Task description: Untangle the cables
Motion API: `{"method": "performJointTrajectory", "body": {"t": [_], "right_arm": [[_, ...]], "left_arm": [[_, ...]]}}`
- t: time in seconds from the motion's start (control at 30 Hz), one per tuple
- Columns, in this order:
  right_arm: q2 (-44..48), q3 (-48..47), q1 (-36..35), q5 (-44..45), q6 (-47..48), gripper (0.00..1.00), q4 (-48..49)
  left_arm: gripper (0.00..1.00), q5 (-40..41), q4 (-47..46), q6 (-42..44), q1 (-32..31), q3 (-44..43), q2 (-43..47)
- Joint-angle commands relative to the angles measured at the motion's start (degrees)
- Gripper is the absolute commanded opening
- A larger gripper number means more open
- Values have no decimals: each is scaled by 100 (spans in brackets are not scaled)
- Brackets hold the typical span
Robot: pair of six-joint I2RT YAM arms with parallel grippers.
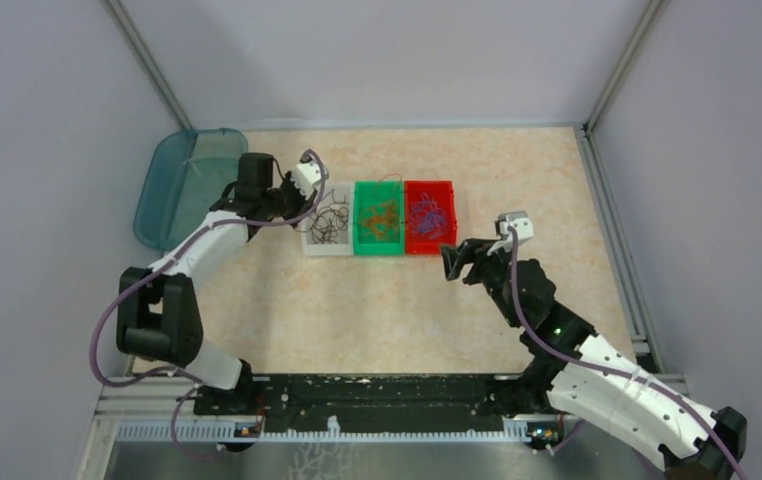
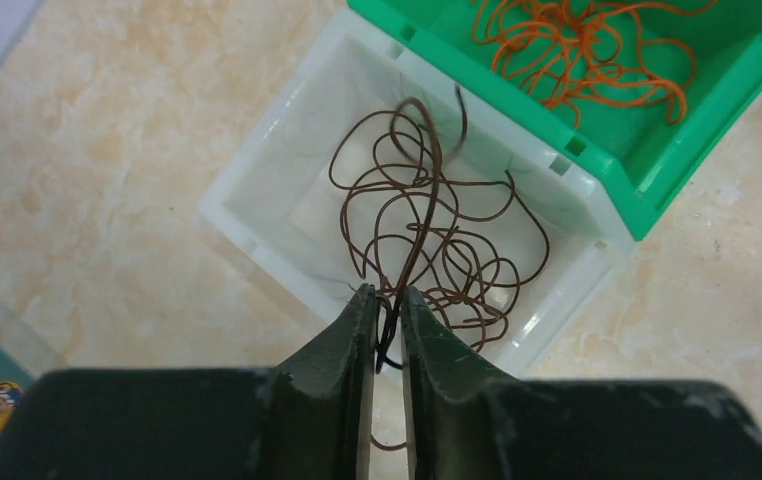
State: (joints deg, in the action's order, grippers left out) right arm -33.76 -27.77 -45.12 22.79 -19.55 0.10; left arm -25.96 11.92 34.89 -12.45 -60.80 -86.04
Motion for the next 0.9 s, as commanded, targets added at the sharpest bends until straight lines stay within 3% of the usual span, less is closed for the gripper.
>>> {"method": "performJointTrajectory", "body": {"t": [0.0,0.07,0.23,0.47,0.6,0.7,0.87], "right_arm": [[-25,-329,32,136,-41,72,-314],[-128,-420,49,235,-76,73,-508],[-160,-425,149,474,-110,82,-649],[-226,-251,647,720,-91,98,-613],[-238,39,1156,1268,126,99,-214],[-264,490,1746,1523,283,99,574],[-772,1282,2725,1974,413,99,1973]], "left_arm": [[25,558,-1,-75,-118,-158,-491],[38,716,309,-169,-141,-403,-711],[98,599,569,-385,-143,-692,-553],[100,-169,981,-709,-135,-1113,336],[100,-176,1186,-995,-19,-1367,724],[100,-115,590,-1365,267,-938,1080],[100,-87,-556,-1906,1076,476,1332]]}}
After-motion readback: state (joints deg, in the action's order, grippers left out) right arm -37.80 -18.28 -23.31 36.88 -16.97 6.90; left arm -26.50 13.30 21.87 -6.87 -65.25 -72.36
